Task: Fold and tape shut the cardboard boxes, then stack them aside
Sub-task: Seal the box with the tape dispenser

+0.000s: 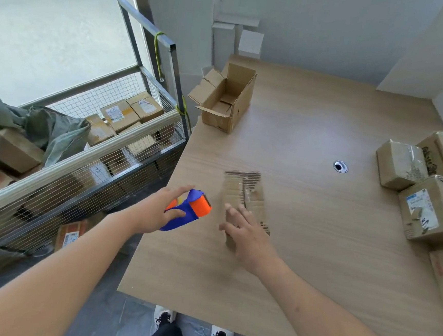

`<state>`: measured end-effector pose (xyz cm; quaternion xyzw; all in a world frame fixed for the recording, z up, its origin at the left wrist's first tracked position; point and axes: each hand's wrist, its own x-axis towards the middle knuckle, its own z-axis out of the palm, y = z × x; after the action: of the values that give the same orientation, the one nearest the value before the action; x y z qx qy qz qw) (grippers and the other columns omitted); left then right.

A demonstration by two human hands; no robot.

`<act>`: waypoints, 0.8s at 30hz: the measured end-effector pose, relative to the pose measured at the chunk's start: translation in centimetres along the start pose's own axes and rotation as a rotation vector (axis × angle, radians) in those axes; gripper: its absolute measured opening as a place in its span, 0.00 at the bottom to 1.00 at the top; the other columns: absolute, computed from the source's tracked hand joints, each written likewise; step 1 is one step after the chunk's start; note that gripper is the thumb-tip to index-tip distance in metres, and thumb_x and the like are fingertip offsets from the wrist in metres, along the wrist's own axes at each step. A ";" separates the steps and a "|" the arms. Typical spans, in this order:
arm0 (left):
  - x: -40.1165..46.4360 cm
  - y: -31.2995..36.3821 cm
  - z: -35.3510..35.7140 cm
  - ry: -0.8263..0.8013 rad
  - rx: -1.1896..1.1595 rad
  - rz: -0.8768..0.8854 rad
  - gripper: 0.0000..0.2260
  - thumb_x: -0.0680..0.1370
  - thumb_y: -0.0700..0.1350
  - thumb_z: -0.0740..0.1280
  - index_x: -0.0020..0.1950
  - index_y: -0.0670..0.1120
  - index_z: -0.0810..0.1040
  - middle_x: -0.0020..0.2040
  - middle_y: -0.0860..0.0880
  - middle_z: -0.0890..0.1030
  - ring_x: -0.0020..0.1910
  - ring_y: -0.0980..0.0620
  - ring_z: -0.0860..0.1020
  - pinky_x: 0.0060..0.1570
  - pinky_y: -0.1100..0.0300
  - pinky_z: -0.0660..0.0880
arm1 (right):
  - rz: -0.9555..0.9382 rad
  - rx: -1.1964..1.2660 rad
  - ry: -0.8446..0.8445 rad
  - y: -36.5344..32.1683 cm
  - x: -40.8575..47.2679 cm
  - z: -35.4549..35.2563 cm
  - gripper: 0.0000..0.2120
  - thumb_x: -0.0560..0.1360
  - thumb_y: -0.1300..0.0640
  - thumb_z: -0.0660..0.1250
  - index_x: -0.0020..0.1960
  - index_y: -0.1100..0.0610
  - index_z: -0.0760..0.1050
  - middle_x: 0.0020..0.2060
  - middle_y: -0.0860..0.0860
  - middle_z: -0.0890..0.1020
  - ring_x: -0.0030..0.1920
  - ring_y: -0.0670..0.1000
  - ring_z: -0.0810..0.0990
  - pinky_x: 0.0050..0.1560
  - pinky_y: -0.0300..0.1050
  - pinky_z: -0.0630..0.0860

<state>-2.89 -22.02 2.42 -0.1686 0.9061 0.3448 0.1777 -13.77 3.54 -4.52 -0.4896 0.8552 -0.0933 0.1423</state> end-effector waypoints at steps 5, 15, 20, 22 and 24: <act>-1.2 -1.0 -1.3 0.007 -0.035 0.181 0.31 0.80 0.45 0.71 0.75 0.71 0.63 0.63 0.61 0.70 0.62 0.58 0.71 0.65 0.54 0.70 | -0.044 0.157 -0.075 0.3 0.0 -1.7 0.38 0.74 0.74 0.60 0.79 0.49 0.66 0.82 0.46 0.56 0.82 0.52 0.50 0.82 0.48 0.46; -1.0 -3.6 -5.1 -0.081 0.007 0.338 0.30 0.78 0.44 0.72 0.72 0.71 0.66 0.65 0.62 0.70 0.66 0.58 0.70 0.69 0.48 0.70 | 0.173 0.304 0.069 -6.3 2.7 -0.5 0.31 0.80 0.66 0.61 0.81 0.53 0.62 0.81 0.48 0.62 0.81 0.50 0.58 0.76 0.35 0.51; -1.0 -4.3 -7.2 -0.131 0.021 0.406 0.30 0.78 0.43 0.73 0.71 0.70 0.68 0.66 0.62 0.69 0.66 0.57 0.71 0.68 0.46 0.71 | 0.342 1.053 0.293 -9.3 3.4 -3.9 0.13 0.79 0.46 0.68 0.63 0.44 0.82 0.52 0.52 0.85 0.49 0.51 0.81 0.57 0.47 0.79; -1.1 -4.1 -8.0 -0.156 0.055 0.449 0.31 0.78 0.42 0.74 0.71 0.70 0.68 0.65 0.61 0.69 0.65 0.56 0.72 0.67 0.47 0.72 | 0.355 1.164 0.280 -10.3 3.4 -5.3 0.13 0.78 0.44 0.70 0.59 0.47 0.84 0.50 0.59 0.85 0.49 0.60 0.82 0.55 0.56 0.81; -1.5 -3.6 -8.7 -0.182 0.078 0.497 0.32 0.77 0.40 0.74 0.71 0.69 0.68 0.65 0.61 0.69 0.64 0.57 0.72 0.67 0.49 0.72 | 0.342 1.189 0.261 -11.2 3.3 -6.3 0.12 0.78 0.51 0.74 0.60 0.53 0.84 0.50 0.60 0.85 0.47 0.57 0.84 0.54 0.56 0.82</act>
<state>-1.82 -30.23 7.07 0.0979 0.9126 0.3564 0.1746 -8.41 -4.77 4.25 -0.1678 0.7336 -0.5876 0.2974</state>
